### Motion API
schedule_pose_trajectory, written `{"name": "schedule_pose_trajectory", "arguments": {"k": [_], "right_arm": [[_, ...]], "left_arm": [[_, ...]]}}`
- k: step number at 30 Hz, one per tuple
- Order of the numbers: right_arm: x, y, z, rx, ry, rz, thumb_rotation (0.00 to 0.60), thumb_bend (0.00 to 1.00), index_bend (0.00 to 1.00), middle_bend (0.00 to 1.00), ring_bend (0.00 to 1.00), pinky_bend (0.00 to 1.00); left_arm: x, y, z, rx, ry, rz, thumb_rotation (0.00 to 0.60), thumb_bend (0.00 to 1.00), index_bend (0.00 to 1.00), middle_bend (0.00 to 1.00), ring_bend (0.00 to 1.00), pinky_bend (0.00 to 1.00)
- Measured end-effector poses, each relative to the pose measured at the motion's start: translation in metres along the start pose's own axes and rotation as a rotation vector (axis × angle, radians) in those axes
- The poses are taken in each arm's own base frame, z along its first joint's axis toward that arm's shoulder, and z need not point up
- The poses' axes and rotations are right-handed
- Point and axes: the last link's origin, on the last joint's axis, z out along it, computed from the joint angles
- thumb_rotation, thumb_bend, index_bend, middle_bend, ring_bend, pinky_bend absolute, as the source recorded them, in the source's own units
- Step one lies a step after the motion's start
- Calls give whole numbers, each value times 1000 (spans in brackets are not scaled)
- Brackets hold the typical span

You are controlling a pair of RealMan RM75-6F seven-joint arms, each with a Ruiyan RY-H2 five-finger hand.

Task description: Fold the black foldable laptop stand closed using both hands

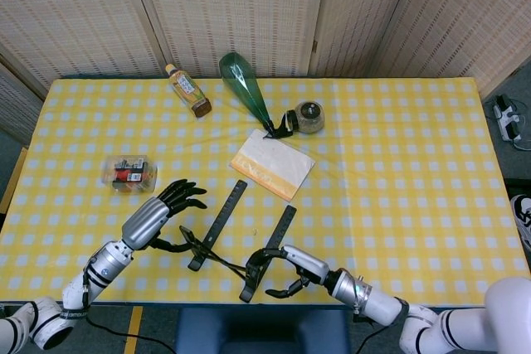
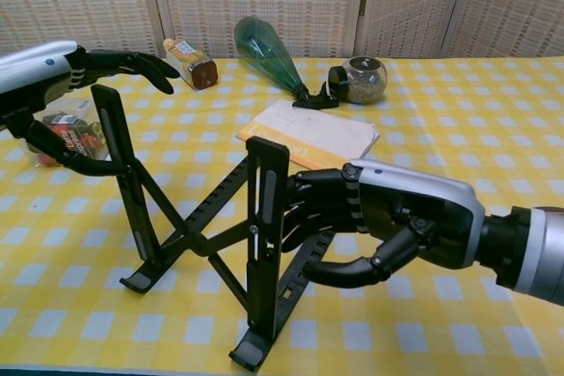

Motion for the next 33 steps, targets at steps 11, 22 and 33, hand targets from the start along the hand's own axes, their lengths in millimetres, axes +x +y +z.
{"name": "schedule_pose_trajectory", "arguments": {"k": [11, 22, 33], "right_arm": [[-6, -15, 1, 19, -35, -42, 600, 336, 364, 294, 258, 234], [-2, -25, 0, 28, -23, -68, 600, 336, 363, 294, 257, 234], [1, -28, 4, 17, -19, -75, 600, 335, 362, 294, 257, 234]], "left_arm": [[-2, -17, -30, 70, -191, 3, 600, 212, 292, 151, 44, 0], [-25, -29, -24, 111, -262, -17, 600, 330, 368, 151, 46, 0], [-34, -39, -21, 155, -267, 0, 600, 359, 429, 161, 61, 0]]}}
